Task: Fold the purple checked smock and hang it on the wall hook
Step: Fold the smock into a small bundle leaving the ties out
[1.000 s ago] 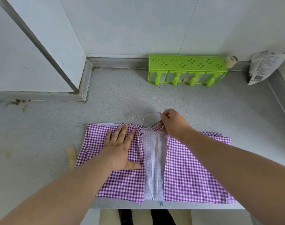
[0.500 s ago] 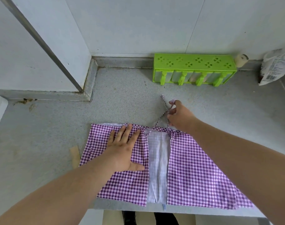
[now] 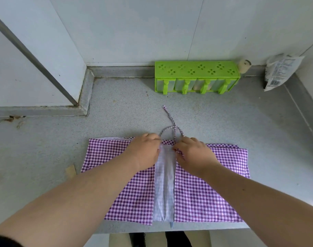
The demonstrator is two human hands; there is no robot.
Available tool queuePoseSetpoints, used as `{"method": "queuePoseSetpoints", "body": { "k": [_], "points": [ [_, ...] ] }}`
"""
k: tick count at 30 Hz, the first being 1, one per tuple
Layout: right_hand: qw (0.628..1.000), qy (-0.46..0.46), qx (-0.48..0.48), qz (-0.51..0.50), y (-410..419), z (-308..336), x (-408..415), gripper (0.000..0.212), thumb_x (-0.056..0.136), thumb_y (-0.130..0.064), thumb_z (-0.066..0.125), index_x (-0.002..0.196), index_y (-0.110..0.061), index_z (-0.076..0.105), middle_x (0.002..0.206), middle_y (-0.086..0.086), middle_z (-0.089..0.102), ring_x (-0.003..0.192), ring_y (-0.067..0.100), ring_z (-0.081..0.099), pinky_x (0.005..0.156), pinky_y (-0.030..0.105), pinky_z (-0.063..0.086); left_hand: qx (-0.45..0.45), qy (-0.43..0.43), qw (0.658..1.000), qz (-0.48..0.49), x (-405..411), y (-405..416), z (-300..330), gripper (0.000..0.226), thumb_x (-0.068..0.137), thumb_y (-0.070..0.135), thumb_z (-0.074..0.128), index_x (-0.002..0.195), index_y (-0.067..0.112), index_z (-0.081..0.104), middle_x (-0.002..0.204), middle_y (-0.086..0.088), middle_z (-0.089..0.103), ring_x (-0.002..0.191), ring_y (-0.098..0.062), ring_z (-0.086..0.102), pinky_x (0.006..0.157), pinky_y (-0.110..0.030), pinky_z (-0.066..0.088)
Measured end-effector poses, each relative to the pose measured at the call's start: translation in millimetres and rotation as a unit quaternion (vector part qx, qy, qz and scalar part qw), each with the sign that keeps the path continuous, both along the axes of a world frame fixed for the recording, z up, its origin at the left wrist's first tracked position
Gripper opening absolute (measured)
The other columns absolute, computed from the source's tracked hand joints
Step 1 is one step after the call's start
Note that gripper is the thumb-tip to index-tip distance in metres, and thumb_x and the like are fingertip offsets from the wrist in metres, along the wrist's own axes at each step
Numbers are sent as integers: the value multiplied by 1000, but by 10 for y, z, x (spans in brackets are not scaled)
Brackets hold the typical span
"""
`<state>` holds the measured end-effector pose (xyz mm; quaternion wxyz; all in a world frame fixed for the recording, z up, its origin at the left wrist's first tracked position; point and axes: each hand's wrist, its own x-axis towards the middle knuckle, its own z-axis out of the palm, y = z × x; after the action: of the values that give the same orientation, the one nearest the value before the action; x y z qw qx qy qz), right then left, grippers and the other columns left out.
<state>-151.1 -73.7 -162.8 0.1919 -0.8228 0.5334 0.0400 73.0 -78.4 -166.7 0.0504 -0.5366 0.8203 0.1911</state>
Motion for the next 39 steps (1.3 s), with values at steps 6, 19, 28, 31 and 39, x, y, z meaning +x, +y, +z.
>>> {"method": "queuePoseSetpoints", "body": {
  "k": [6, 19, 28, 31, 39],
  "points": [
    [998, 2, 53, -20, 136, -71, -57, 66, 102, -52, 46, 162, -31, 27, 165, -11, 27, 149, 19, 26, 125, 46, 21, 57, -43, 997, 34, 62, 22, 52, 70, 106, 47, 48, 167, 26, 24, 174, 0, 18, 157, -24, 24, 128, -43, 27],
    [980, -59, 128, -137, 73, -94, 25, 95, 88, -48, 66, 160, -53, 4, 160, -12, 22, 145, 24, 28, 123, 54, 23, 115, -71, 972, 191, -86, -103, 85, 84, 106, 61, 31, 170, 16, 2, 177, -4, -4, 161, -30, 8, 131, -48, 18],
    [999, 10, 32, -37, 155, -133, -12, 60, 103, -50, 42, 159, -45, 23, 163, -1, 27, 146, 29, 32, 121, 53, 29, 38, -86, 990, -108, -71, -60, 107, 64, 106, 48, 47, 163, 26, 30, 175, 3, 15, 158, -22, 19, 130, -43, 21],
    [996, 12, 57, -63, 120, -158, -8, 68, 98, -57, 45, 160, -45, 21, 161, -3, 25, 145, 29, 31, 121, 54, 28, 72, -87, 993, -17, -107, -135, 97, 71, 107, 53, 41, 169, 26, 16, 178, 2, -1, 163, -22, 3, 131, -43, 9],
    [982, -40, 125, -135, -25, -142, 25, 97, 84, -51, 66, 163, -46, 10, 159, -9, 22, 144, 25, 28, 123, 53, 24, 145, -63, 959, 234, -48, -502, 211, 87, 105, 52, 44, 169, 14, 0, 176, -12, -14, 163, -34, -3, 130, -50, 13]
  ]
}}
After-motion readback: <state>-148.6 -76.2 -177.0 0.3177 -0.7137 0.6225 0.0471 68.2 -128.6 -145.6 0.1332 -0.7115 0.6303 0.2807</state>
